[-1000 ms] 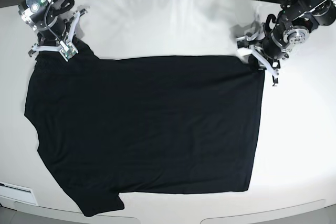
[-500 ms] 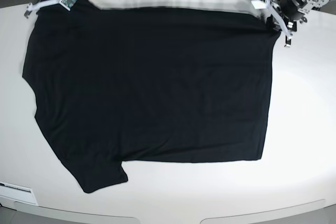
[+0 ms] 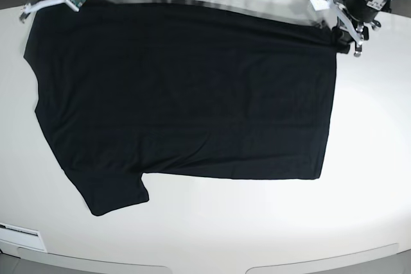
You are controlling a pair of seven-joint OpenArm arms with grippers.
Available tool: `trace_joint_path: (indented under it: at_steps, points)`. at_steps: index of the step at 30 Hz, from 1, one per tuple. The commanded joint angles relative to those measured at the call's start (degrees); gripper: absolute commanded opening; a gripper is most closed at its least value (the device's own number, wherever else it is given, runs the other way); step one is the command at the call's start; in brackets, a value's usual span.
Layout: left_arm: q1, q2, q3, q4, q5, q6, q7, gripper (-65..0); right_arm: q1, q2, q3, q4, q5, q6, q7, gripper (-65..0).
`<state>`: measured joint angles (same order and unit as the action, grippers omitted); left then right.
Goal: Fold the T-shirt properly
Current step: 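Pull the shoulder corners with both grippers toward the robot to straighten, then release and regrasp the shirt edge with both grippers, smoothing it flat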
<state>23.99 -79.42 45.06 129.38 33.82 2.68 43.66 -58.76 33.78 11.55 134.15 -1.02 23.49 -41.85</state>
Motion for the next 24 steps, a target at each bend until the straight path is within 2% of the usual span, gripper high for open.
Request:
trace_joint_path:
  at_steps: [1, 4, 7, 13, 18, 24]
  points:
    - [-0.2, -0.9, -1.9, 0.7, 0.8, 1.1, 0.2, -65.0, 1.5, 0.6, 0.5, 0.9, -0.5, -1.0, 0.1, -65.0]
    - [-0.2, 1.3, -8.3, 0.7, -4.2, 0.6, -4.1, -65.0, 7.7, 0.6, 0.5, 0.9, 3.1, -0.3, 0.3, -65.0]
    - [-0.2, 5.1, -14.9, 0.7, -11.7, -3.8, -9.3, -65.0, 12.6, 0.6, 0.4, 0.9, 7.0, 1.6, 1.0, -65.0]
    - [-0.2, 12.5, -25.5, 0.6, -17.9, -6.4, -15.2, -65.0, 20.7, 0.5, 0.4, -1.6, 8.5, 2.4, 2.8, -65.0]
    - [-0.7, 16.1, -28.0, -2.5, -19.1, -7.2, -15.7, -65.0, 25.9, 0.5, 0.1, -5.3, 10.3, 2.7, 2.9, -65.0]
    - [-6.0, 21.3, -28.0, -11.2, -19.8, -7.2, -17.0, -65.0, 31.3, 0.5, -4.0, -9.9, 10.2, 3.3, 3.2, -65.0]
